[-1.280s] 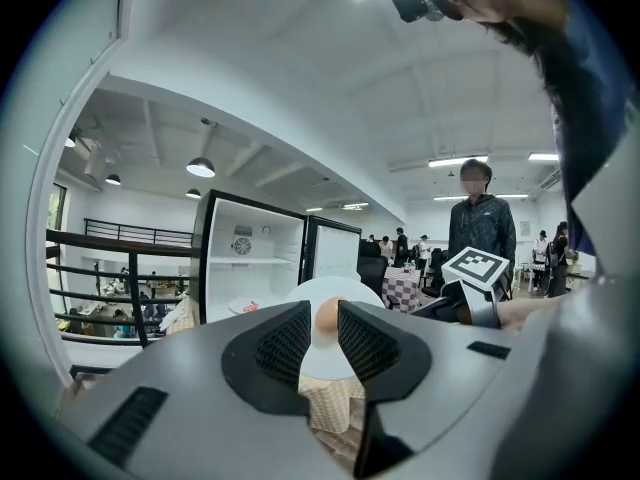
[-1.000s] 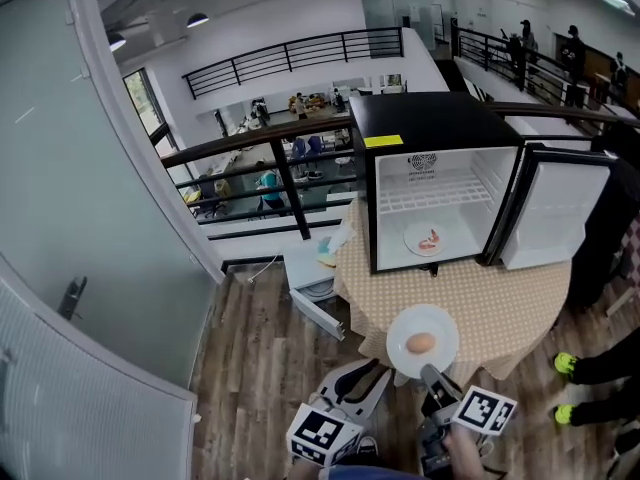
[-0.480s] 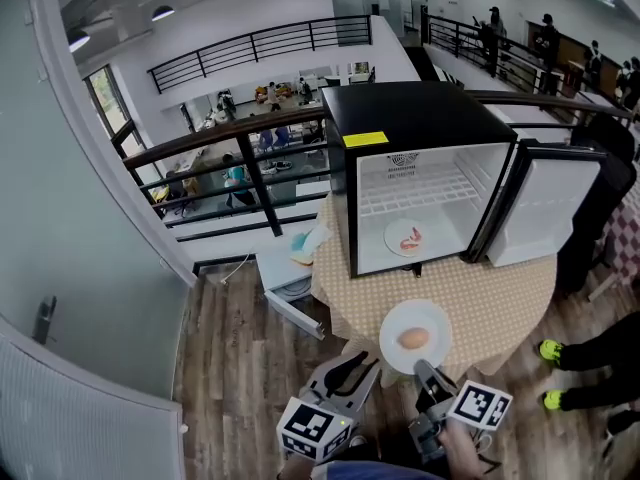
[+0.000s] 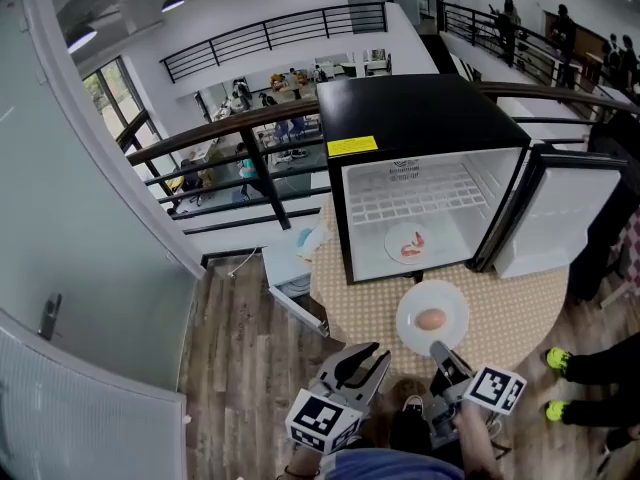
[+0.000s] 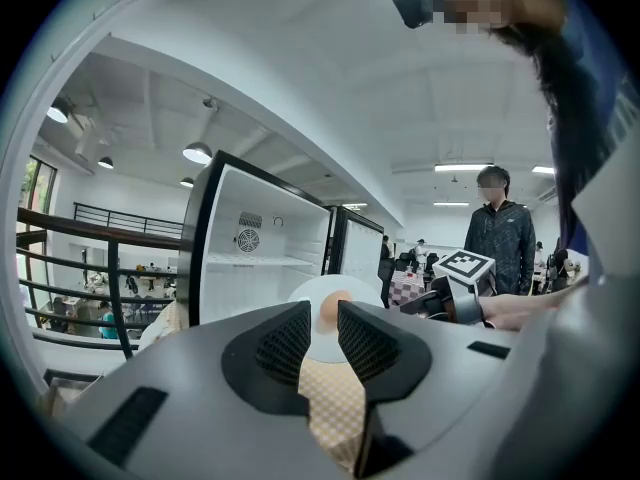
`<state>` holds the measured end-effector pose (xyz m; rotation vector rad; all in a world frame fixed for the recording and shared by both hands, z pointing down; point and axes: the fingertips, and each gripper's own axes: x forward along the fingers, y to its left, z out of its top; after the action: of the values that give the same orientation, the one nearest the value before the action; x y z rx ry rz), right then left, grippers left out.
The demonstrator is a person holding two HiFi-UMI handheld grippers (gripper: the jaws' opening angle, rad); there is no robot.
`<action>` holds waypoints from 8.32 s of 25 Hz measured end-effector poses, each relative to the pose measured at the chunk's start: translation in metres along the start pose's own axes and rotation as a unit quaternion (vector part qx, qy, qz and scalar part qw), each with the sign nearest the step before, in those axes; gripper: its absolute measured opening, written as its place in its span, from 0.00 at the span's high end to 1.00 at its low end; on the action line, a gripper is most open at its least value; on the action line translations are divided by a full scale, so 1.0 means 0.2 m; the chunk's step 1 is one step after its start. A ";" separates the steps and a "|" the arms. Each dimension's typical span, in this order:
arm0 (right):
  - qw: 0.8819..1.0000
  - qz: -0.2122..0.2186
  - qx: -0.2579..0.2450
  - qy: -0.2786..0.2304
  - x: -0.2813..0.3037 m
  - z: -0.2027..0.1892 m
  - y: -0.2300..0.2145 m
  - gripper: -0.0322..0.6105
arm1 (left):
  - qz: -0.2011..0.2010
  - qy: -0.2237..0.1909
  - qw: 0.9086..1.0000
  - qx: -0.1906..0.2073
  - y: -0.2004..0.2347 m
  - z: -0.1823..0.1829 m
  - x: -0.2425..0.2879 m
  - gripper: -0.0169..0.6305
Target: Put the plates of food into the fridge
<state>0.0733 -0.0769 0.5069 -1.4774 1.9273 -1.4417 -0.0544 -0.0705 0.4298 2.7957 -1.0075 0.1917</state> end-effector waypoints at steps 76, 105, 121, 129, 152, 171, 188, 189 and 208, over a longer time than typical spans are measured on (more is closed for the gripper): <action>0.983 -0.090 0.160 -0.028 1.27 0.89 -0.89 0.90 | -0.058 0.030 0.998 0.001 0.38 0.11 0.90 0.83; 0.982 -0.100 0.160 -0.013 1.24 0.90 -0.90 0.60 | -0.053 0.034 0.998 -0.002 0.38 0.08 0.87 0.83; 0.980 -0.105 0.166 0.000 1.11 0.83 -0.91 0.60 | -0.041 0.034 0.999 -0.003 0.38 0.09 0.87 0.83; 0.994 -0.058 0.089 0.007 0.99 0.82 -0.68 0.69 | -0.037 0.038 0.999 -0.006 0.36 0.08 0.88 0.83; 0.976 0.043 -0.205 0.057 0.45 0.64 -0.07 0.86 | -0.007 0.040 0.999 -0.020 0.10 0.03 0.88 0.83; 0.955 0.068 -0.270 0.105 0.17 0.40 -0.09 0.86 | 0.042 0.072 0.996 -0.037 -0.10 -0.12 0.71 0.83; 0.956 0.061 -0.274 0.082 0.03 -0.01 0.11 0.86 | 0.036 0.065 0.997 -0.009 -0.11 -0.15 0.18 0.83; 0.956 0.061 -0.275 0.083 0.01 -0.06 0.13 0.86 | 0.036 0.061 0.997 -0.010 -0.12 -0.15 0.12 0.83; 0.959 0.020 -0.275 0.061 -0.51 -0.72 0.27 0.87 | -0.011 0.030 0.999 -0.043 -0.38 -0.32 -0.59 0.83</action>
<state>-0.0177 0.0828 0.4933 -1.5747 2.5650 -1.0408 -0.0994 0.0725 0.4638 2.7066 -0.9475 0.2229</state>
